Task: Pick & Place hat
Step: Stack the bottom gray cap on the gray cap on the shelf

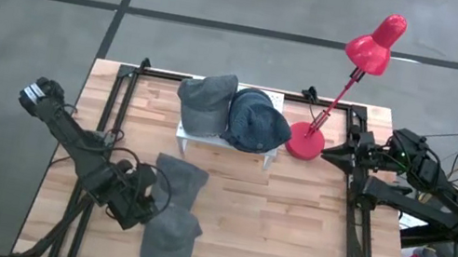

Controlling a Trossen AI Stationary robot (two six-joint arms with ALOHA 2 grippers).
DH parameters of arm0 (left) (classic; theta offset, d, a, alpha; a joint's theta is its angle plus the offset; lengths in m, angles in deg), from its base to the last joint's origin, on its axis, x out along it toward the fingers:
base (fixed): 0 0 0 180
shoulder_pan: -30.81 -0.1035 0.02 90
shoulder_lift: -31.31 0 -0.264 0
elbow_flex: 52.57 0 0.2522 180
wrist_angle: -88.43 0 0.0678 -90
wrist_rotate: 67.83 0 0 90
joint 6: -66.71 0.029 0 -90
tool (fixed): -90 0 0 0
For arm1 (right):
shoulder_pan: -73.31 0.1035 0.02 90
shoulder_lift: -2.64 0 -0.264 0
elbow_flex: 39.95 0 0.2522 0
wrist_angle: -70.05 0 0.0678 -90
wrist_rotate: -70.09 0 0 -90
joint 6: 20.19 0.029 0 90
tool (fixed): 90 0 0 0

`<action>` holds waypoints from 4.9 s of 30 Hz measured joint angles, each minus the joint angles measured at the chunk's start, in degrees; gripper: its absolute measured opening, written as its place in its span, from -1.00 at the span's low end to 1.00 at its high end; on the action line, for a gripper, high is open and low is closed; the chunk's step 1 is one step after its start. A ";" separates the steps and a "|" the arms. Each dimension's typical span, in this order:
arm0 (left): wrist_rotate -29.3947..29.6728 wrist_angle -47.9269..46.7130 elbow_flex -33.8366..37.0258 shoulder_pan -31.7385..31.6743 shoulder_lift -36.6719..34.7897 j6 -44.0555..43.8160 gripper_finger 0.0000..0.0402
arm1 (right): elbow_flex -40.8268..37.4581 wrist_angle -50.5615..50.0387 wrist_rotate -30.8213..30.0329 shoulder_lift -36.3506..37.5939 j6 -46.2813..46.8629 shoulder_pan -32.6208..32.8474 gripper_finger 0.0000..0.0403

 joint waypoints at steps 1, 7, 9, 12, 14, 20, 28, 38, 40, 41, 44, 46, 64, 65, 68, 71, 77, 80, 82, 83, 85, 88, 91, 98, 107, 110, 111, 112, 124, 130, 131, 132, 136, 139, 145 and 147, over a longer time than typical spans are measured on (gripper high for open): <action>-0.16 0.49 0.11 0.00 0.00 0.52 0.16 | 0.00 0.00 0.02 0.00 0.00 0.02 -0.71; -1.62 1.28 0.87 0.00 0.00 1.44 0.48 | 0.00 0.02 0.04 0.00 0.00 0.00 -0.71; -2.01 1.36 1.53 0.00 0.00 1.46 0.65 | 0.18 0.02 0.04 0.00 0.00 0.00 -0.71; -2.39 2.80 2.72 0.00 0.00 1.72 0.86 | 0.41 0.17 0.03 0.00 0.00 0.02 -0.71; -2.41 3.48 3.11 0.05 0.00 3.27 0.95 | 0.50 0.40 0.03 0.00 0.18 0.00 -0.71; -2.86 3.66 3.54 0.04 -0.20 6.92 0.96 | 0.50 1.15 0.09 0.00 1.28 0.00 -0.71; -5.01 4.49 7.25 0.00 -0.95 2.39 0.95 | 0.50 1.16 0.09 0.00 1.44 0.00 -0.71; -7.44 28.97 17.16 0.00 -8.19 -6.10 0.95 | 0.50 1.29 0.05 0.00 2.11 0.00 -0.71; -7.53 32.35 17.60 0.00 -8.43 -8.98 0.95 | 0.50 1.29 0.04 0.00 2.76 0.00 -0.71; -7.55 33.42 17.60 0.00 -8.37 -10.24 0.95 | 0.50 1.29 0.04 0.00 2.84 -0.02 -0.71; -7.53 33.69 16.46 0.00 -7.39 -14.83 0.95 | 0.50 1.29 0.02 0.00 2.91 -0.04 -0.71; -7.53 33.75 15.29 0.00 -6.26 -17.88 0.95 | 0.50 1.29 0.02 0.00 2.89 -0.03 -0.71; -11.53 7.88 -14.66 -0.02 15.14 -32.43 0.95 | 0.50 1.29 -0.04 0.00 2.32 -0.02 -0.71; -11.51 6.57 -16.75 -0.02 16.26 -33.47 0.95 | 0.50 1.29 -0.04 0.00 2.32 -0.02 -0.71; -11.49 4.54 -21.89 -0.07 20.19 -35.91 0.95 | 0.50 1.29 -0.04 0.00 1.82 -0.02 -0.71; -12.24 4.38 -25.41 -0.07 24.99 -37.49 0.95 | 0.50 1.29 -0.05 0.00 1.00 -0.02 -0.71; -14.55 2.48 -29.66 -0.07 32.24 -41.86 0.95 | 0.50 1.29 -0.04 0.00 0.80 0.02 -0.71; -14.37 0.68 -30.39 -0.15 34.35 -44.00 0.95 | 0.50 1.29 -0.04 -0.01 0.80 0.02 -0.71; -14.31 0.24 -30.06 -0.27 35.23 -45.16 0.95 | 0.50 1.29 -0.04 -0.01 0.79 0.02 -0.71; -14.34 0.16 -29.89 -0.28 35.59 -45.38 0.95 | 0.50 1.29 -0.04 0.00 0.81 0.02 -0.71; -14.52 0.46 -29.49 -0.29 36.16 -45.08 0.95 | 0.50 1.29 -0.04 0.00 0.79 0.02 -0.71; -14.27 1.37 -29.37 -0.33 36.41 -43.42 0.95 | 0.50 1.29 -0.03 0.00 0.79 0.02 -0.71; -11.75 1.47 -29.30 -0.31 36.37 -40.55 0.95 | 0.50 1.29 -0.02 0.00 0.79 0.02 -0.71; -6.54 1.61 -29.19 -0.39 36.37 -34.45 0.95 | 0.50 1.29 -0.02 0.00 0.80 0.02 -0.71; -7.15 1.90 -29.19 -0.66 36.33 -32.51 0.95 | 0.50 1.29 0.00 0.00 0.79 0.02 -0.71; -7.29 1.89 -29.17 -0.86 36.47 -32.25 0.95 | 0.50 1.29 0.00 0.00 0.58 0.02 -0.71; -7.36 1.87 -29.17 -0.94 36.66 -32.25 0.95 | 0.50 1.29 0.00 0.00 0.39 0.02 -0.71; -7.74 1.89 -29.17 -1.06 37.04 -32.19 0.95 | 0.50 1.29 0.00 0.00 0.26 0.02 -0.71; -18.95 2.00 -29.06 -4.02 42.64 -31.09 0.86 | 0.50 1.29 0.04 -0.02 -0.07 0.01 -0.71; -18.89 2.40 -28.27 -5.07 42.69 -31.13 0.36 | 0.50 1.27 0.04 0.00 -0.11 0.00 -0.71; -18.81 2.40 -28.09 -5.18 42.69 -31.15 0.26 | 0.50 1.27 0.04 0.00 -0.13 0.00 -0.71; -18.63 2.51 -27.85 -5.24 42.69 -31.22 0.16 | 0.50 1.27 0.03 -0.01 -0.15 0.00 -0.71; -18.43 2.90 -27.37 -5.33 42.69 -31.72 -0.25 | 0.50 1.25 0.04 0.00 -0.28 0.00 -0.71; -18.39 2.66 -27.59 -5.33 42.68 -31.74 -0.53 | 0.50 1.24 0.02 0.00 -0.28 0.00 -0.71; -16.89 -0.31 -30.76 -4.74 41.13 -32.03 -0.94 | 0.50 1.22 0.04 0.00 -0.28 0.00 -0.71; -16.66 -3.22 -32.72 -4.50 40.09 -32.62 -0.94 | 0.50 1.20 0.04 0.00 -0.28 0.00 -0.71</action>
